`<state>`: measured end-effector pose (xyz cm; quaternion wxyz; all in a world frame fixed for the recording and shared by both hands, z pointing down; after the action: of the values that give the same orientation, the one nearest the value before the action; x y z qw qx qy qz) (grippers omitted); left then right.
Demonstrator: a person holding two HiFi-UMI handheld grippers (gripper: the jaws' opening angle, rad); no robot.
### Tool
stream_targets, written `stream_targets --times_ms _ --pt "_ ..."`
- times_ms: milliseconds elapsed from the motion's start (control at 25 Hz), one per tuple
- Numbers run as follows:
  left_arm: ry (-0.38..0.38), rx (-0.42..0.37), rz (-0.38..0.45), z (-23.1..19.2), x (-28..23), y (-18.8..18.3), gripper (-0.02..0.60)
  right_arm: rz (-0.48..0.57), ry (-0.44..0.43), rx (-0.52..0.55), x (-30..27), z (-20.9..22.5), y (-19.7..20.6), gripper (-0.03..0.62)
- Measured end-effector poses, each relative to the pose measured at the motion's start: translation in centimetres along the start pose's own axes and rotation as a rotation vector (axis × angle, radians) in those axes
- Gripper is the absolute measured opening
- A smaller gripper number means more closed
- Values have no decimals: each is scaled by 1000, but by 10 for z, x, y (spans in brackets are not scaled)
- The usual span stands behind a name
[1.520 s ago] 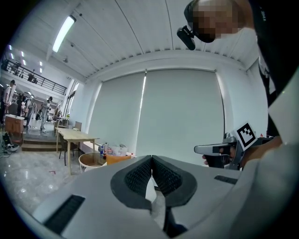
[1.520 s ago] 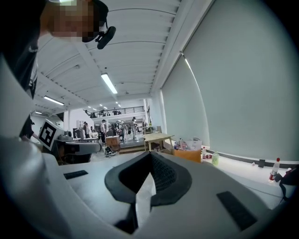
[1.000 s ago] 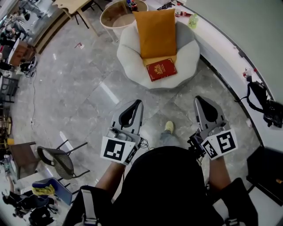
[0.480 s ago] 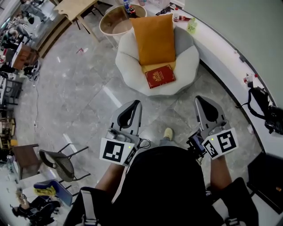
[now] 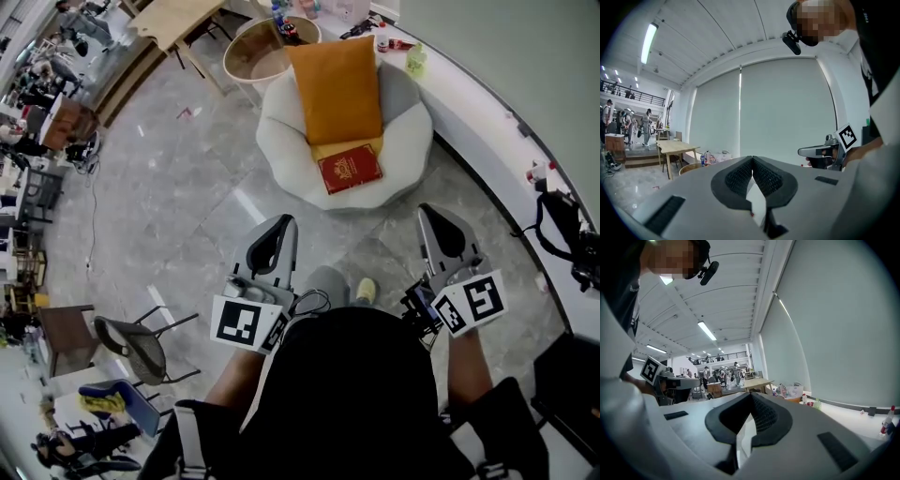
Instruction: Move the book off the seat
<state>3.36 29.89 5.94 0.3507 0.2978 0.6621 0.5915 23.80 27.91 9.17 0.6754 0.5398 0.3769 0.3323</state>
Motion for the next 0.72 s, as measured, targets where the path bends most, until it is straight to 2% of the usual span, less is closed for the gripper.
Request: stream_targets --times_ms 400,720 --pt "4 1 22 -10 -10 1 14 11 1 -15 -13 4 0 12" --pt "-4 10 12 -42 -23 9 14 -11 -21 -1 -50 0 -1 12"
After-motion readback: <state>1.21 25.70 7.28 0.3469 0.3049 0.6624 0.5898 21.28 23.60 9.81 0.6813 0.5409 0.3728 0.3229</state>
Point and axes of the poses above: the fingertips, and each gripper's own axes: x backward along the fingers, z to its right, y out of its underside, the point moved 1 cm from there along x, backward along the fingers, and after that the axes turned 9 degrees about y, right-handed, at the moved point
